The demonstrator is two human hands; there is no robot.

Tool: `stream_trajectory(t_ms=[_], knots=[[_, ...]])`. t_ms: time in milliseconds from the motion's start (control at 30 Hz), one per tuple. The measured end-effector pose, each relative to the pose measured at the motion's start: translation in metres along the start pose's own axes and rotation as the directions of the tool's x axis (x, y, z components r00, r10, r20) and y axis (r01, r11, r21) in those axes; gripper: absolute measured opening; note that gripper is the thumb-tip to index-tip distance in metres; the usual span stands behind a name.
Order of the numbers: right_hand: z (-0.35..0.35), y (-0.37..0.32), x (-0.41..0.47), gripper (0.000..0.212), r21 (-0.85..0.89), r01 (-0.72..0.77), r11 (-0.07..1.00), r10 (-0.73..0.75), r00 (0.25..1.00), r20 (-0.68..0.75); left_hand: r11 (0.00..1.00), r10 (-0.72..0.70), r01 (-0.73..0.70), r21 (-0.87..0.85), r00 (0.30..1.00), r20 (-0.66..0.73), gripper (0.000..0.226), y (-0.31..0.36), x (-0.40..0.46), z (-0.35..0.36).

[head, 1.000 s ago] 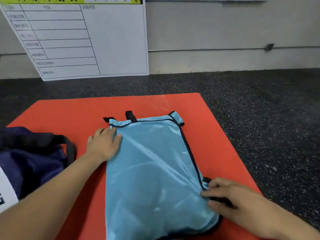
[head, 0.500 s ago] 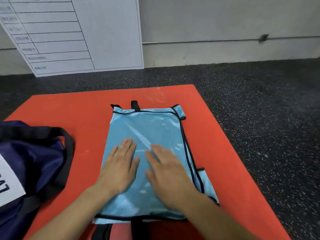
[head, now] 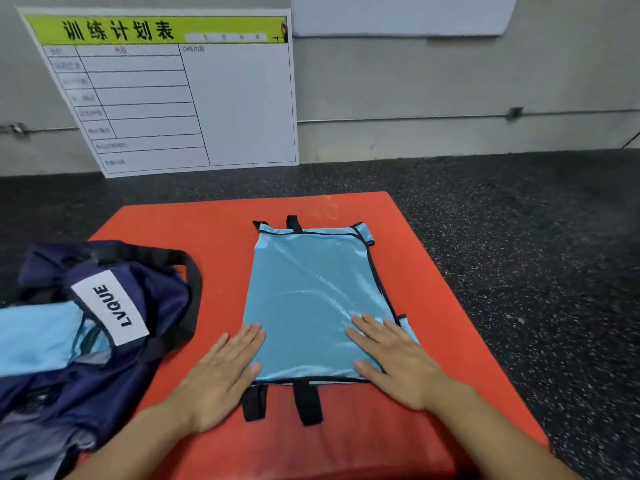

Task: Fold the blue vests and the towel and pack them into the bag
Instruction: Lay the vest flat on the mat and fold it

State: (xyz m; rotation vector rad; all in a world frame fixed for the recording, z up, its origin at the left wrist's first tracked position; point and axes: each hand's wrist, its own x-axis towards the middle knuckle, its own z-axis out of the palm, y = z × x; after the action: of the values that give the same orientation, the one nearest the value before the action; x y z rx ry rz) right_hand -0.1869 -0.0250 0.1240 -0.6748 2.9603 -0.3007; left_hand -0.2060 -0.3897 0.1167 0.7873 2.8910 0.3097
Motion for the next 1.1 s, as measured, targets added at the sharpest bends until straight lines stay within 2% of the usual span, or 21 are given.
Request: stream_trajectory(t_ms=[167,267,367,467,533,667,833,967,1033,1100], knots=[[0.0,0.0,-0.037,0.071,-0.009,0.001,1.0,-0.001,1.0,0.009,0.996,0.089,-0.09,-0.025,0.996,-0.011,0.083,0.004,-0.032,0.001],[-0.001,0.013,-0.05,0.076,0.047,-0.05,0.998,0.052,0.998,-0.036,0.992,0.057,-0.066,-0.112,0.995,-0.085,0.073,-0.001,-0.042,0.004],[0.001,0.026,-0.054,0.072,0.171,-0.071,0.983,0.09,0.99,-0.106,0.978,0.031,-0.071,-0.194,0.978,-0.205,0.058,-0.003,-0.044,0.003],[0.004,0.031,-0.052,0.069,0.29,-0.056,0.955,0.11,0.979,-0.173,0.976,0.032,-0.097,-0.194,0.949,-0.313,0.049,-0.006,-0.039,0.0],[0.003,0.031,-0.048,0.062,0.3,-0.04,0.953,0.105,0.973,-0.205,0.976,0.054,-0.125,-0.179,0.933,-0.356,0.042,-0.01,-0.035,-0.001],[-0.004,0.035,-0.041,0.036,0.352,-0.005,0.936,0.094,0.967,-0.238,0.968,0.088,-0.168,-0.186,0.923,-0.375,0.033,-0.014,-0.023,-0.009],[-0.009,0.039,-0.028,0.027,0.371,0.037,0.928,0.079,0.954,-0.291,0.954,0.176,-0.242,-0.174,0.928,-0.328,0.025,-0.014,-0.008,-0.018],[-0.016,0.042,-0.014,0.023,0.282,0.088,0.955,-0.017,0.97,-0.243,0.942,0.17,-0.239,-0.236,0.945,-0.279,0.016,-0.016,-0.01,-0.025],[-0.028,0.04,-0.011,0.015,0.277,0.077,0.958,-0.046,0.992,-0.116,0.914,0.116,-0.179,-0.365,0.975,-0.188,0.006,-0.015,-0.015,-0.033],[-0.041,0.037,-0.012,0.009,0.375,0.036,0.926,-0.089,0.988,0.124,0.835,0.133,-0.099,-0.541,0.991,0.023,0.006,-0.012,-0.017,-0.043]])
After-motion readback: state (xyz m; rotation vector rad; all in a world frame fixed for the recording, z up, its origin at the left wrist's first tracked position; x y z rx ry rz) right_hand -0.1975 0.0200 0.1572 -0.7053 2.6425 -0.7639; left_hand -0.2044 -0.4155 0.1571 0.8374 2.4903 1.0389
